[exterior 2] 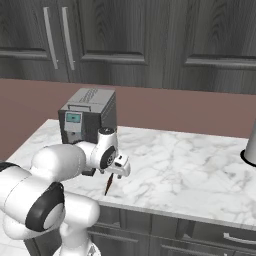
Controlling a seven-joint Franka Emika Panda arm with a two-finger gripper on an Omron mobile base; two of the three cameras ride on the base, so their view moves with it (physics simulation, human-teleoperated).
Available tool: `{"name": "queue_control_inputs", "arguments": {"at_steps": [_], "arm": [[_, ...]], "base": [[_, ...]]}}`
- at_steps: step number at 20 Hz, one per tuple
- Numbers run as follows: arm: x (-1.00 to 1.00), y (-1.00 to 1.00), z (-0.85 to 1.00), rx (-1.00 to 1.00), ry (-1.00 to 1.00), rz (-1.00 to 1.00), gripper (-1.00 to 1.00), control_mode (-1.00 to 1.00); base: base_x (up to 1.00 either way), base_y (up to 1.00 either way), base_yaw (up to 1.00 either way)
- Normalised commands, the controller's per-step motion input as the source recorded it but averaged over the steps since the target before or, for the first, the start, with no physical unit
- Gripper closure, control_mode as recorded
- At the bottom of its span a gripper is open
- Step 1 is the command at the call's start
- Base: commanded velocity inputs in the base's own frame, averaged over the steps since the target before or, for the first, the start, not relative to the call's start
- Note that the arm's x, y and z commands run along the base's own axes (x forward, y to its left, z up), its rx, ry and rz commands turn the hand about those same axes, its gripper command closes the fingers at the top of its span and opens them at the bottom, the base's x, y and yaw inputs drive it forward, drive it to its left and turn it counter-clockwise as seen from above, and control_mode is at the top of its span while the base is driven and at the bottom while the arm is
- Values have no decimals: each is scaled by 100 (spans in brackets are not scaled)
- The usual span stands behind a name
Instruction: Take the fork and place it on the left side of the plate. Then take the spoon and place it on the right side of the plate. Make sure they're directly next to the plate.
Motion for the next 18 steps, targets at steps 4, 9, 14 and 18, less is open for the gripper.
{"name": "queue_control_inputs", "arguments": {"at_steps": [4, 9, 14, 18], "arm": [[-2, -17, -34, 0, 10, 3, -100, -100], [8, 2, -34, 0, 2, 7, -100, -100], [9, 5, -24, 0, 0, 9, -100, -100], [1, 10, -32, 0, 0, 5, -100, -100]], "base": [[0, 0, 0], [0, 0, 0], [0, 0, 0], [0, 0, 0]]}}
